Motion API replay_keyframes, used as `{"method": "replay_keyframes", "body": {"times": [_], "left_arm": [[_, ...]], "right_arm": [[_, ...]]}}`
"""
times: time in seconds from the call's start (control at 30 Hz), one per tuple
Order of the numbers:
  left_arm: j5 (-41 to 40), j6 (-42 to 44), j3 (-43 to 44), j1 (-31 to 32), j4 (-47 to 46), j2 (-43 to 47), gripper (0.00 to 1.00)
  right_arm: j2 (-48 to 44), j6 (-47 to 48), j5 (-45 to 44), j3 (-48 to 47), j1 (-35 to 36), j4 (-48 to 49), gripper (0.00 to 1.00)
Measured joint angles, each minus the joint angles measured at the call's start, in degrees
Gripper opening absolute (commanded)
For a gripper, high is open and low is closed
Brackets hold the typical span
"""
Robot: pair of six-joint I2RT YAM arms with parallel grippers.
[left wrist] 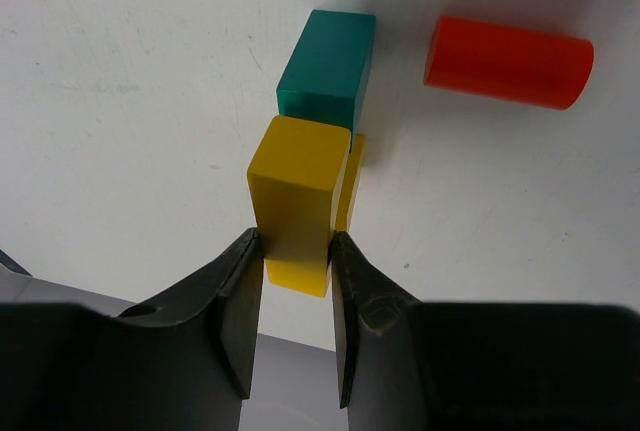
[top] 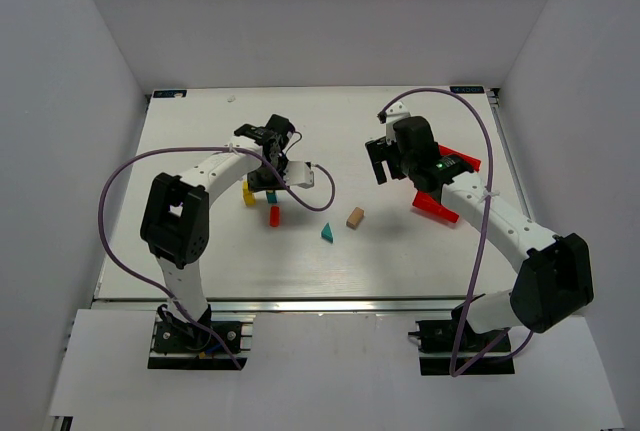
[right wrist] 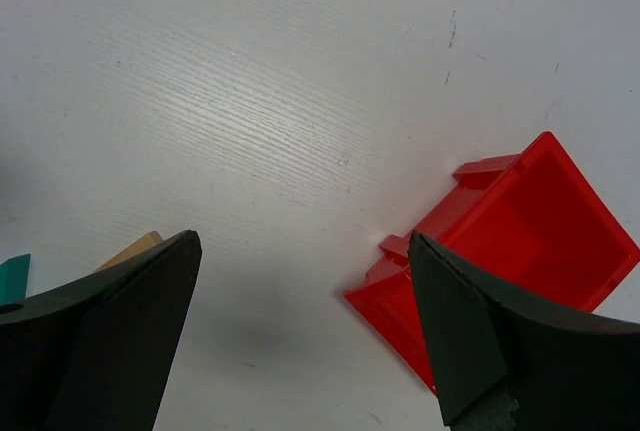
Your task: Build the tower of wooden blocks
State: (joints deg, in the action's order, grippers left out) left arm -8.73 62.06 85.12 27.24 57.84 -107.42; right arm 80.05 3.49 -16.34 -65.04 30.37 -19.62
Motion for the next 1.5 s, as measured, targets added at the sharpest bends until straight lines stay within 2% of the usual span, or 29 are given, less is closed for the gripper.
{"method": "replay_keyframes", "body": {"times": [1.5], "left_arm": [[-1.31,-0.04,0.15,0.26,-1.31,-0.13,0.16]], "right_arm": [[0.00,1.36,0.04,-0.02,-0.04,-0.02,0.89]]}}
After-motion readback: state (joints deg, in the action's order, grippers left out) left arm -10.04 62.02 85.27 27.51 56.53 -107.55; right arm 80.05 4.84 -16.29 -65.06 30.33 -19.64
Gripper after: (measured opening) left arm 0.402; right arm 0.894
